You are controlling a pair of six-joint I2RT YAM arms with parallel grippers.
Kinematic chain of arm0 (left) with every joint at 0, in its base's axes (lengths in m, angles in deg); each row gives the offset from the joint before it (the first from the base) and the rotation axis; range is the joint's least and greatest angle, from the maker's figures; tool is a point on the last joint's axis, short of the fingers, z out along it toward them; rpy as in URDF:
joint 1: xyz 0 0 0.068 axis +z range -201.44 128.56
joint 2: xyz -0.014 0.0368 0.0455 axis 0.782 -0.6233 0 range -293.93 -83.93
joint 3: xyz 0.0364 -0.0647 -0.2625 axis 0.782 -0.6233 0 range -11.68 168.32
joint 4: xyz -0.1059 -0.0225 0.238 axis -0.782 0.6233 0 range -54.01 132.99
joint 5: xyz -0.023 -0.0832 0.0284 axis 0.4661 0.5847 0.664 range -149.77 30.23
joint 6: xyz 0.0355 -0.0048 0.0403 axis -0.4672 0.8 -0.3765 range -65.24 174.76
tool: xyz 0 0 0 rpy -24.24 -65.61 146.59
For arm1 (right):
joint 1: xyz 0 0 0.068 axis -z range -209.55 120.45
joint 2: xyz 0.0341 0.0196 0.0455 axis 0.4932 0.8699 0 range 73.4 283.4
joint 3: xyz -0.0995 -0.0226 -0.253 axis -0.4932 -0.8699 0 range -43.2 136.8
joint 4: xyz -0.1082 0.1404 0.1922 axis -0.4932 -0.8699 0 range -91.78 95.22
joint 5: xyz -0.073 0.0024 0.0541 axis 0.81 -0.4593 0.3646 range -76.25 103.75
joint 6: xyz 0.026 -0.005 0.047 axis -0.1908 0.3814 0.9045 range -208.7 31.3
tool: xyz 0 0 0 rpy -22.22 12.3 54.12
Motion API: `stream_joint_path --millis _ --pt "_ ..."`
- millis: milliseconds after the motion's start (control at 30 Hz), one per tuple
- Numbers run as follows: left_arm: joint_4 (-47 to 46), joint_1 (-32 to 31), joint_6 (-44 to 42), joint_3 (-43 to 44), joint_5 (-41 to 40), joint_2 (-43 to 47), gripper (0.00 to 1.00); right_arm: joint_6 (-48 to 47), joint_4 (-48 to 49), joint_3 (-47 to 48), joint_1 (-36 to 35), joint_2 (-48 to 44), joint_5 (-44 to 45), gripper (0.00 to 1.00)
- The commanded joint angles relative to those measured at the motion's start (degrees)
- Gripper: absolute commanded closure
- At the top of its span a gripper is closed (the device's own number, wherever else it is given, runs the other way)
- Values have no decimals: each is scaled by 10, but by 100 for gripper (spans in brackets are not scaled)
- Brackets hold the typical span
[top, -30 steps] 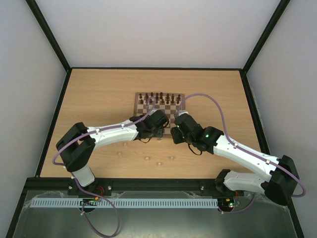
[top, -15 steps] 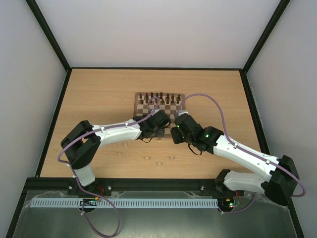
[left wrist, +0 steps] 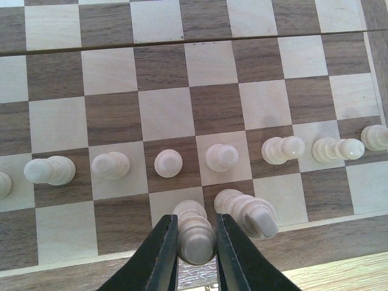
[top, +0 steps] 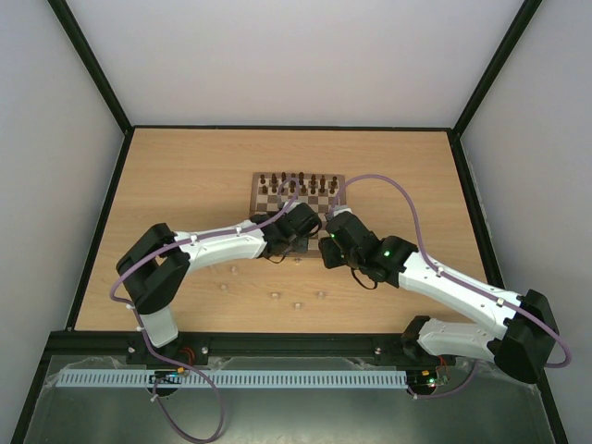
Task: Set up the chess pieces on the board
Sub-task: Place the chess piece on the chessboard.
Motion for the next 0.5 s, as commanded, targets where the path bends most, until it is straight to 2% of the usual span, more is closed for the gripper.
stream_joint_path --millis 0,467 --pt "13 -2 -4 12 -14 -10 88 0 -12 -5 3 -5 1 57" --pt "18 -3 0 10 -15 -17 84 0 -10 -6 3 -4 -1 57"
